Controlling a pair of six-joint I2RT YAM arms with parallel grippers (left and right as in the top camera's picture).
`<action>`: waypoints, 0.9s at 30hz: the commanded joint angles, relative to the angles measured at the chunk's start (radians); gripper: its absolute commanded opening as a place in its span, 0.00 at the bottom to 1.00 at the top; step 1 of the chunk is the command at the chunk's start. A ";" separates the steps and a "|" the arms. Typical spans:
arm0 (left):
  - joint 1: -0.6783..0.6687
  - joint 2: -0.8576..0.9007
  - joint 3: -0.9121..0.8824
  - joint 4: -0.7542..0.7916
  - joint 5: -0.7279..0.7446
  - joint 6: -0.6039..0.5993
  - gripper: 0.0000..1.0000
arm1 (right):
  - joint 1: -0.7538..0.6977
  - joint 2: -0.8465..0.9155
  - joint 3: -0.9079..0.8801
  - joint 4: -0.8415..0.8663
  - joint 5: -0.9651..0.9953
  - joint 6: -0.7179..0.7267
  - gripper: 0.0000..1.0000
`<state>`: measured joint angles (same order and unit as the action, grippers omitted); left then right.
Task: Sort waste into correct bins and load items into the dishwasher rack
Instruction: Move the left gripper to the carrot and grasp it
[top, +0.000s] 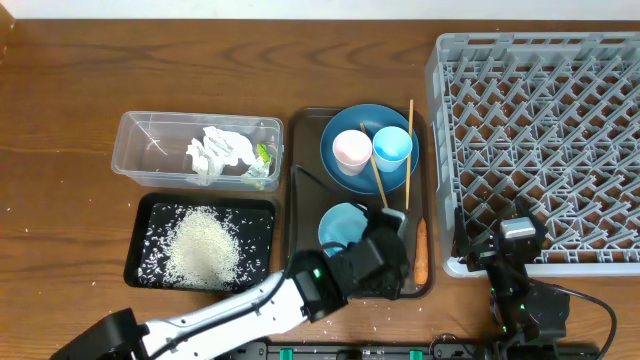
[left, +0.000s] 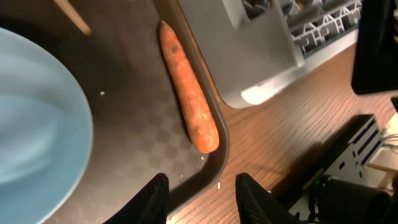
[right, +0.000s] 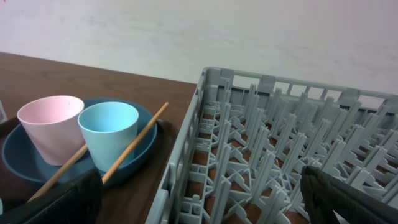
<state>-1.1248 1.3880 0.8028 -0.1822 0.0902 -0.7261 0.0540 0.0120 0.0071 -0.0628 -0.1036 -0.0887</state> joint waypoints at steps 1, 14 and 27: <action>-0.039 0.005 0.023 0.007 -0.104 -0.006 0.38 | 0.005 -0.005 -0.002 -0.003 -0.001 -0.006 0.99; -0.066 0.171 0.023 0.195 -0.111 -0.005 0.38 | 0.005 -0.005 -0.002 -0.003 -0.001 -0.006 0.99; -0.066 0.341 0.023 0.346 -0.170 0.026 0.48 | 0.005 -0.005 -0.002 -0.003 -0.001 -0.006 0.99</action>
<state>-1.1885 1.7046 0.8047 0.1486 -0.0422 -0.7128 0.0540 0.0120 0.0071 -0.0631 -0.1036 -0.0887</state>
